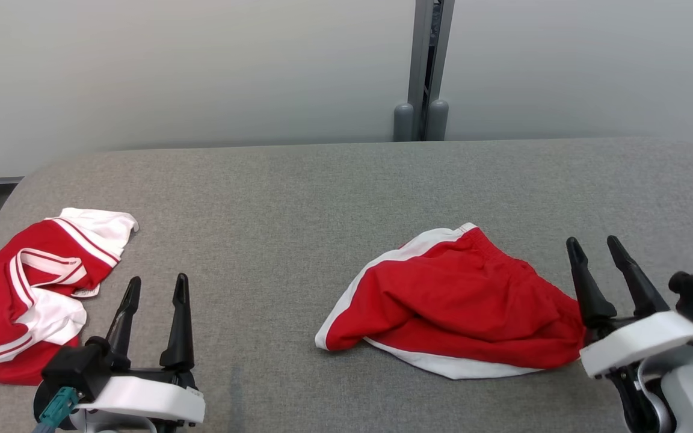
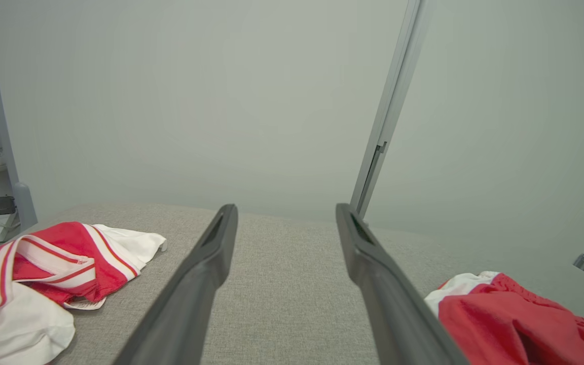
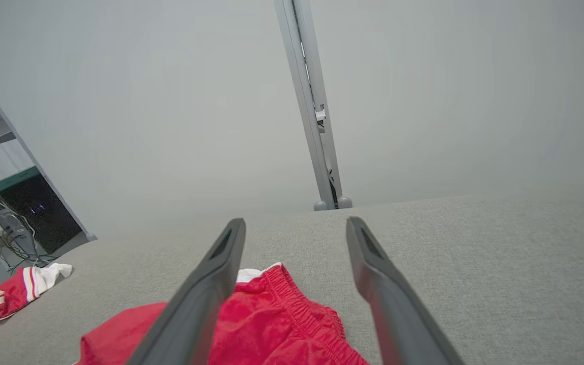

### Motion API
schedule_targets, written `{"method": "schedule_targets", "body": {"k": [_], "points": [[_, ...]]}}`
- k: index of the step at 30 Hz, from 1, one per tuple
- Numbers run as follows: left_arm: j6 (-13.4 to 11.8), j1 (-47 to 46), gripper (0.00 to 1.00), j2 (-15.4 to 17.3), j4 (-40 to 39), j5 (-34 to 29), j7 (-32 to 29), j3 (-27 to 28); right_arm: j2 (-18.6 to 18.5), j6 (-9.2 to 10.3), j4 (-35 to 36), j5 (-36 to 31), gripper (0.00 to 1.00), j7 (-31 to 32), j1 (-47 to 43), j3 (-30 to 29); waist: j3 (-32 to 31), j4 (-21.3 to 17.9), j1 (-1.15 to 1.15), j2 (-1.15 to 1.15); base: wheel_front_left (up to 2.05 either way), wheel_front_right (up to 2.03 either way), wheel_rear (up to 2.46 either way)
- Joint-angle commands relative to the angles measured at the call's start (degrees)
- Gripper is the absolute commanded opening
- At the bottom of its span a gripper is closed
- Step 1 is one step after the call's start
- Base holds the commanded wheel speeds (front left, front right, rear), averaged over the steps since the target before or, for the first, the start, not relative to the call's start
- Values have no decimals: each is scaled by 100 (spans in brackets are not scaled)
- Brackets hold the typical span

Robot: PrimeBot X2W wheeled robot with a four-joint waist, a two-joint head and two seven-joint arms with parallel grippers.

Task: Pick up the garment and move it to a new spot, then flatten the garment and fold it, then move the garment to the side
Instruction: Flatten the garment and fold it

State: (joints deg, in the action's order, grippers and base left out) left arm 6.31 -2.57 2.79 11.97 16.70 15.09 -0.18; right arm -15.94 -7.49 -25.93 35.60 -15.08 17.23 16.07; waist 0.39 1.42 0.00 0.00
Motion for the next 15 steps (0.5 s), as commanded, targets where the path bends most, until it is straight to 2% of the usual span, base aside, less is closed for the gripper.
{"method": "schedule_targets", "body": {"k": [1,5,8,15], "points": [[5,39,100,21,-11,-18,11,17,104,-1,248,-207,100,-7,-257,-189,-5,-6,0,0,0,0,0],[-14,67,100,21,-24,18,11,42,515,-1,1110,-866,100,-6,-861,-837,-20,-25,0,0,0,0,0],[-31,87,100,20,-35,40,11,69,735,-1,1580,-1219,100,-5,-1188,-1052,-25,-53,0,0,0,0,0],[-62,170,100,20,-82,94,11,100,922,-1,1872,-1560,100,-6,-1543,-1390,-69,-90,0,0,0,0,0]]}}
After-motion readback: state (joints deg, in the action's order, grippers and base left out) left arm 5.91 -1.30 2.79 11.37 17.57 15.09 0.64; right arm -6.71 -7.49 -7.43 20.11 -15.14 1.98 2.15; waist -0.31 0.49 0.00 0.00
